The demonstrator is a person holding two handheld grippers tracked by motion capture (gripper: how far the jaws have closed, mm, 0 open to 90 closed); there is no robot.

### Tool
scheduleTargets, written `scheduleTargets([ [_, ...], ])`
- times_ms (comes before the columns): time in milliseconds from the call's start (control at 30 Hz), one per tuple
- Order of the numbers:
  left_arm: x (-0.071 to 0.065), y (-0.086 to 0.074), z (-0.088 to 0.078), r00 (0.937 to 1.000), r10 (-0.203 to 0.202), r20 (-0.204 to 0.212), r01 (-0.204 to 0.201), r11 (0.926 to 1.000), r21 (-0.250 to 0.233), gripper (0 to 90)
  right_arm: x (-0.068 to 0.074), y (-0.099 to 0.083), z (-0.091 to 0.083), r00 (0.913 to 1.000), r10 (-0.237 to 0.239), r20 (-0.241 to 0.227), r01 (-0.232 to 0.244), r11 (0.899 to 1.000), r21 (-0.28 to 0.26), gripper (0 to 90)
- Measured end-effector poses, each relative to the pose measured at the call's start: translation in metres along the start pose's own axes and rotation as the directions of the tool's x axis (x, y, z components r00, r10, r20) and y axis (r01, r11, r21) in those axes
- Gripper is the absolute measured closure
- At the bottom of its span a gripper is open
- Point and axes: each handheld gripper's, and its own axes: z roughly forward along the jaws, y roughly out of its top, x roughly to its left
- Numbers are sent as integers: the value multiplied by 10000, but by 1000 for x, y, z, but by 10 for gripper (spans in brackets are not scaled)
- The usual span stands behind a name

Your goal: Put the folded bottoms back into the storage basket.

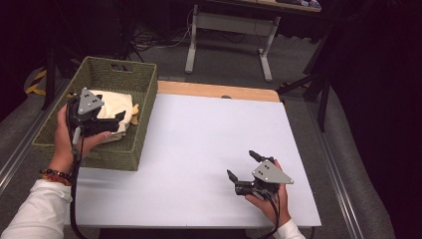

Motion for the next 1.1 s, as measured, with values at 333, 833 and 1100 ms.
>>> scheduleTargets([
  [333, -11, -9, -10, 10000, 29, 43, -26, 9978, -662, 164, 1, 0, -1, 9999, -34, 111, 35, 10000, -90, 92],
  [833, -26, -16, -25, 9996, 99, 259, -61, 9898, -1424, 144, 4, 0, 0, 9998, -166, 146, 168, 9998, -118, 93],
  [1100, -32, -19, -31, 9992, 45, 388, 22, 9851, -1718, 130, 6, 1, 0, 9997, -230, 102, 232, 9996, -132, 94],
])
